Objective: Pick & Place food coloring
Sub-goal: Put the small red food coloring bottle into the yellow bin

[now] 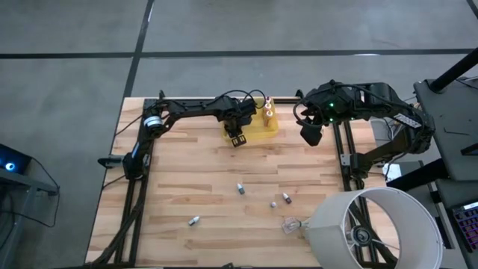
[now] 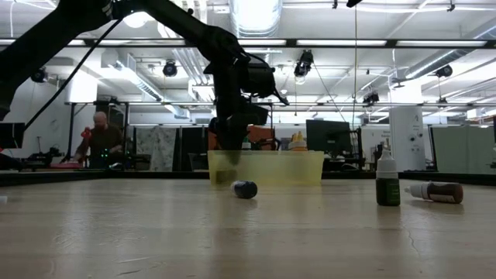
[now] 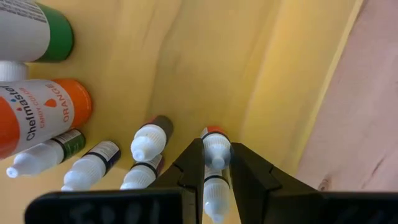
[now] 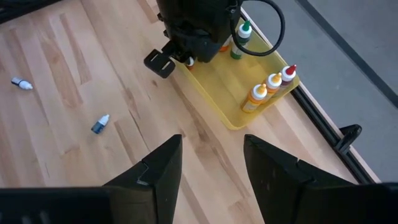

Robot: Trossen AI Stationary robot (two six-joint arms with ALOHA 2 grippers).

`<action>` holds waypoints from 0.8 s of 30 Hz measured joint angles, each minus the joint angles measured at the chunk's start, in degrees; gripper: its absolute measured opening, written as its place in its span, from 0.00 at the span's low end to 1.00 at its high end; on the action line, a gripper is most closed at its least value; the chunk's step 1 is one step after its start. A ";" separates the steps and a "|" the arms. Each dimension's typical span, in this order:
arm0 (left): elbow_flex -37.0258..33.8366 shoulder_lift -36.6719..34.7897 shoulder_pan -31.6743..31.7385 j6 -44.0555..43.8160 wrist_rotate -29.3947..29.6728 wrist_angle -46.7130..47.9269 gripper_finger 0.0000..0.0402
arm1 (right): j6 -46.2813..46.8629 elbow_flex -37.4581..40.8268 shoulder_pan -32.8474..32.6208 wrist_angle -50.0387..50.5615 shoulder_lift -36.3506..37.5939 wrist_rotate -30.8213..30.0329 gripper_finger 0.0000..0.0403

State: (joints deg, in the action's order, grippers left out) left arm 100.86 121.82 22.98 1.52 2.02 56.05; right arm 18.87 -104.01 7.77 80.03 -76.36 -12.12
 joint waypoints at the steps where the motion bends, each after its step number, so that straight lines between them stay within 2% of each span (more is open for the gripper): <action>1: 0.00 0.00 0.00 0.00 0.00 0.00 0.10 | 0.00 0.00 -0.02 0.00 0.00 0.00 0.41; 24: 0.00 0.00 -0.02 -1.57 -2.99 0.17 0.10 | 0.01 0.00 -0.01 0.00 0.00 0.02 0.41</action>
State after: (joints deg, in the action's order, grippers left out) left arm 100.86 121.82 22.96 -0.05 -0.97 56.22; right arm 18.87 -104.01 7.76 80.03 -76.36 -12.10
